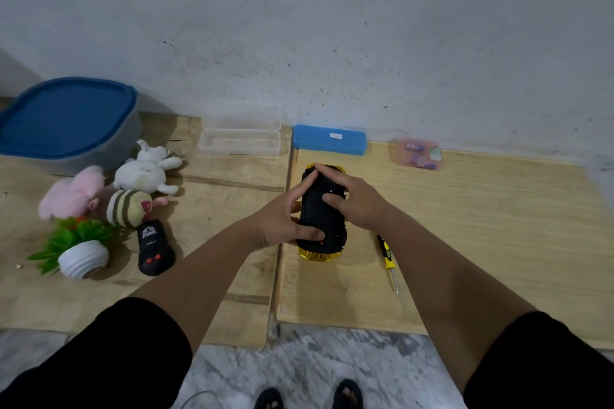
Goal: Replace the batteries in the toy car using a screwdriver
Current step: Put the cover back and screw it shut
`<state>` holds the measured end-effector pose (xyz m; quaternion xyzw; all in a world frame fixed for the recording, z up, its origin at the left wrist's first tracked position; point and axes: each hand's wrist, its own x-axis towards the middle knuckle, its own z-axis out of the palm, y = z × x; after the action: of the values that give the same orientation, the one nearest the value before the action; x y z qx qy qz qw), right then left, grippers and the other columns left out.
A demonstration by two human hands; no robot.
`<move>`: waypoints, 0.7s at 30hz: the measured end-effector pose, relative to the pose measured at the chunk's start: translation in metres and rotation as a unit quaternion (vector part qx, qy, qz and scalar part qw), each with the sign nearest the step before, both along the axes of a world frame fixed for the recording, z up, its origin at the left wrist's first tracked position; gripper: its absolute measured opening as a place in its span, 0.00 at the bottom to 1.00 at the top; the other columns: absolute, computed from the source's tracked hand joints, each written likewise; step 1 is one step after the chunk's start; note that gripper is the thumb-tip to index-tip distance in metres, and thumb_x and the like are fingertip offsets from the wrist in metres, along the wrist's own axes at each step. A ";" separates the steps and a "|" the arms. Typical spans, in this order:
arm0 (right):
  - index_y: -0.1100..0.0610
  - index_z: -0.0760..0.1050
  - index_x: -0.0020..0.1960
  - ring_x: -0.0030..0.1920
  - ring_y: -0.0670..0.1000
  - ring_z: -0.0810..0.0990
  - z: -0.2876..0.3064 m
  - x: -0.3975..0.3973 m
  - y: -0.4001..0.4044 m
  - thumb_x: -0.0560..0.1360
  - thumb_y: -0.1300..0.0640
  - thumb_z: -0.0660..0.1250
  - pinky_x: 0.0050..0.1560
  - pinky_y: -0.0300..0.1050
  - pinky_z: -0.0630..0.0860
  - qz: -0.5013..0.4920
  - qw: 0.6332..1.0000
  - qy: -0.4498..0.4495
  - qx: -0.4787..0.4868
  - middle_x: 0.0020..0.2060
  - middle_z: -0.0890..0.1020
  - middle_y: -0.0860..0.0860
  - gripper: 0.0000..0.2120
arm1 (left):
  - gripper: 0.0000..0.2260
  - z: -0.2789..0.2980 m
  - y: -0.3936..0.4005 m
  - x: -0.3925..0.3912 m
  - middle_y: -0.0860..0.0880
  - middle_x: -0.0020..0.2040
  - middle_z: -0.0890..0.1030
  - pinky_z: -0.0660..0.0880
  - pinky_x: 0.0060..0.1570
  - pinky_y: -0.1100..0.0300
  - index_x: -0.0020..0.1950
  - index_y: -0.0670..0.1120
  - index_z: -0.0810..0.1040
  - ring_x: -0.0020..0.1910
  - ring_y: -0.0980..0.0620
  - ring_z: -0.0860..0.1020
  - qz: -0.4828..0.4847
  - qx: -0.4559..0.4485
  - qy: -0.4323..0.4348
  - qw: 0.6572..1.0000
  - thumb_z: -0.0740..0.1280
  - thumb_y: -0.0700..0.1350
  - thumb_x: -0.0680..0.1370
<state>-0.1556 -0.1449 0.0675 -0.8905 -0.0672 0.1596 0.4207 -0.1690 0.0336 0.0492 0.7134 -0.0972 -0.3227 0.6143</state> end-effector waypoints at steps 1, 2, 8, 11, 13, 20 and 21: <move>0.36 0.61 0.71 0.66 0.54 0.69 0.000 0.000 0.000 0.78 0.57 0.61 0.64 0.49 0.72 -0.009 1.000 -0.003 -0.001 0.69 0.69 0.51 0.26 | 0.42 0.002 0.000 0.000 0.52 0.69 0.66 0.80 0.50 0.49 0.73 0.68 0.52 0.66 0.50 0.71 0.005 -0.010 0.019 1.000 0.74 0.40 0.71; 0.37 0.63 0.70 0.66 0.54 0.70 0.001 -0.001 0.000 0.79 0.57 0.61 0.64 0.48 0.72 -0.016 1.000 -0.006 -0.002 0.69 0.70 0.51 0.24 | 0.39 0.004 0.001 -0.001 0.51 0.69 0.67 0.80 0.51 0.47 0.72 0.70 0.53 0.64 0.48 0.73 0.009 -0.015 0.031 0.999 0.72 0.44 0.73; 0.43 0.68 0.69 0.62 0.54 0.74 0.004 -0.011 0.002 0.78 0.57 0.62 0.58 0.48 0.76 -0.042 0.999 -0.003 0.023 0.66 0.73 0.51 0.21 | 0.31 0.008 0.002 -0.003 0.49 0.71 0.67 0.81 0.47 0.49 0.67 0.74 0.52 0.61 0.46 0.75 0.012 0.014 0.016 1.000 0.64 0.45 0.79; 0.42 0.67 0.69 0.63 0.54 0.73 0.004 -0.017 -0.001 0.78 0.56 0.63 0.60 0.49 0.75 -0.044 0.999 -0.010 0.022 0.66 0.73 0.52 0.21 | 0.32 0.007 -0.001 -0.003 0.49 0.70 0.67 0.81 0.47 0.47 0.70 0.73 0.52 0.62 0.47 0.75 0.010 0.021 0.012 1.000 0.64 0.44 0.79; 0.42 0.64 0.71 0.65 0.53 0.72 0.002 -0.022 -0.009 0.78 0.54 0.63 0.64 0.51 0.71 -0.062 0.998 -0.027 0.005 0.67 0.72 0.52 0.23 | 0.32 0.004 -0.005 -0.004 0.50 0.70 0.67 0.80 0.48 0.47 0.71 0.71 0.51 0.63 0.47 0.73 0.005 0.027 0.014 1.000 0.64 0.43 0.79; 0.50 0.64 0.71 0.61 0.55 0.73 -0.037 -0.036 -0.069 0.76 0.49 0.65 0.57 0.42 0.66 -0.201 0.971 0.011 -0.131 0.58 0.76 0.58 0.25 | 0.33 -0.021 -0.021 -0.012 0.52 0.68 0.68 0.81 0.47 0.48 0.72 0.69 0.51 0.58 0.54 0.75 0.017 0.044 0.036 0.998 0.64 0.41 0.79; 0.51 0.65 0.71 0.62 0.56 0.73 -0.046 -0.038 -0.075 0.75 0.49 0.66 0.58 0.43 0.66 -0.204 0.968 0.033 -0.145 0.58 0.76 0.59 0.26 | 0.33 -0.024 -0.024 -0.013 0.52 0.68 0.68 0.81 0.48 0.47 0.72 0.69 0.51 0.57 0.55 0.75 0.021 0.048 0.040 0.998 0.64 0.41 0.79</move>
<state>-0.1935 -0.2199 0.0212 -0.9311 0.1539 0.1080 0.3125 -0.1823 0.0099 0.0247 0.7303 -0.0415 -0.3423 0.5897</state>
